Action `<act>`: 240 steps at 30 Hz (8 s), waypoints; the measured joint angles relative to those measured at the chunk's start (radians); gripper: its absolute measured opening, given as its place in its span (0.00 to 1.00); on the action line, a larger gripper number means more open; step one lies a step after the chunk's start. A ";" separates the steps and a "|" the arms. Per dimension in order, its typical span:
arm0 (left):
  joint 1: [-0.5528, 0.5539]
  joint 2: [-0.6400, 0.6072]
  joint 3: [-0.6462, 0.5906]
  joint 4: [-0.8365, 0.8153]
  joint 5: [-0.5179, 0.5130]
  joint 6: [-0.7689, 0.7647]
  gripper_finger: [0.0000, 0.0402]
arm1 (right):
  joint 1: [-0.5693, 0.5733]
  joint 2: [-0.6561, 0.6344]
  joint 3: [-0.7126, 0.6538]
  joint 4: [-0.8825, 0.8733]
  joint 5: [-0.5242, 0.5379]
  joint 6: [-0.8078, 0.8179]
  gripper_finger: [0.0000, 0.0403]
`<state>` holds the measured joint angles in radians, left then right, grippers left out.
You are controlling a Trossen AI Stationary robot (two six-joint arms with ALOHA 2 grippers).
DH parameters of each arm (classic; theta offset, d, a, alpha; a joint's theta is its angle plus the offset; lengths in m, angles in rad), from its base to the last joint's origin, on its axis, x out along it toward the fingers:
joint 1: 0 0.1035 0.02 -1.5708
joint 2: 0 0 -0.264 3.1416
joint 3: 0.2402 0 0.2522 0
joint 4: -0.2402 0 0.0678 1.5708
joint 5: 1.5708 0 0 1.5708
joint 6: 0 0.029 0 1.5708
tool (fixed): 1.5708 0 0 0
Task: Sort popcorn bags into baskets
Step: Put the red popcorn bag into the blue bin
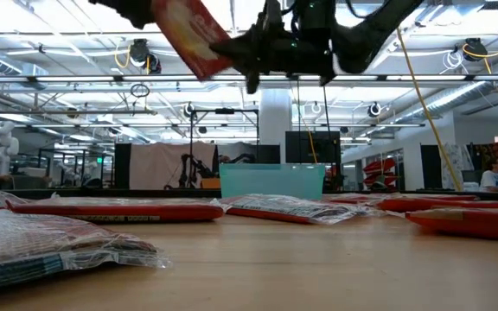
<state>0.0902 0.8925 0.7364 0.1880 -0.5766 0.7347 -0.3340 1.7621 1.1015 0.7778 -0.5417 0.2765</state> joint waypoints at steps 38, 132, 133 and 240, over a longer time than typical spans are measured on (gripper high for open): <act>0.031 0.223 -0.172 0.001 0.325 -0.597 0.35 | -0.260 -0.196 0.000 -1.071 0.119 -0.418 0.03; 0.044 0.280 -0.171 0.124 0.326 -0.527 0.35 | -0.110 0.210 0.422 -1.307 0.511 -0.491 0.01; 0.045 0.280 -0.171 0.122 0.326 -0.538 0.35 | -0.112 0.236 0.438 -1.323 0.511 -0.499 0.01; -0.233 0.447 -0.453 0.294 0.391 -0.378 0.00 | 0.328 0.013 -0.028 -0.678 0.463 -0.192 0.01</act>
<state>-0.1426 1.3396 0.2832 0.4819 -0.1853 0.3567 -0.0064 1.7748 1.0733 0.1000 -0.0786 0.0849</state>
